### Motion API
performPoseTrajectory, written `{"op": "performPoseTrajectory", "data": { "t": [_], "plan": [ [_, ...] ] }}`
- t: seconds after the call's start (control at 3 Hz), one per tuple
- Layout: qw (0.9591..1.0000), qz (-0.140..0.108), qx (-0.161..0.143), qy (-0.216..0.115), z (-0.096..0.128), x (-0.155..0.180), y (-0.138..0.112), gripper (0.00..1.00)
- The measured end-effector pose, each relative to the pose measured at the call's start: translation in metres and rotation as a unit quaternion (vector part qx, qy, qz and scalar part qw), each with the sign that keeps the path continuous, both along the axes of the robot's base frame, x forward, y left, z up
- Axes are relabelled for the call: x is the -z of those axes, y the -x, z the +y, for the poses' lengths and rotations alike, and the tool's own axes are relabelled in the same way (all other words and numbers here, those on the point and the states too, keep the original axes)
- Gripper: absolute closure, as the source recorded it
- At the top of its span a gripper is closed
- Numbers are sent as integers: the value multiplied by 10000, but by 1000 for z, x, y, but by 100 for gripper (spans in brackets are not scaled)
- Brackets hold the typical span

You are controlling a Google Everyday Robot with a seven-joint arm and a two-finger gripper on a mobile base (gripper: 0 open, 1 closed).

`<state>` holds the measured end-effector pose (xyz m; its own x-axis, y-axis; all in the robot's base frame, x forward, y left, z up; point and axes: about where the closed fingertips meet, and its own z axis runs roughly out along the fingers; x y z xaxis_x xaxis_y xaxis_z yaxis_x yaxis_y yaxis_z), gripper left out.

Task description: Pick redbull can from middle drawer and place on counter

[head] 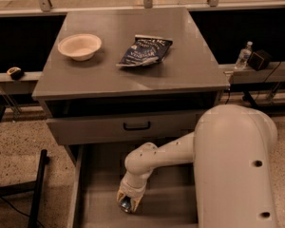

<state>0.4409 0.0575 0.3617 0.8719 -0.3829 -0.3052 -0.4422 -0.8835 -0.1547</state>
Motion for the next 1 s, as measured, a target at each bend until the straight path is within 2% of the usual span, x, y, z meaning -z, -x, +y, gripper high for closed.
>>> {"op": "performPoseTrajectory", "data": {
  "t": [0.33, 0.67, 1.0],
  "plan": [
    [9999, 45, -135, 79, 7, 6, 5, 89],
    [9987, 55, 24, -508, 26, -18, -2, 100],
    [9766, 305, 371, -2096, 56, -96, -7, 100]
  ]
}}
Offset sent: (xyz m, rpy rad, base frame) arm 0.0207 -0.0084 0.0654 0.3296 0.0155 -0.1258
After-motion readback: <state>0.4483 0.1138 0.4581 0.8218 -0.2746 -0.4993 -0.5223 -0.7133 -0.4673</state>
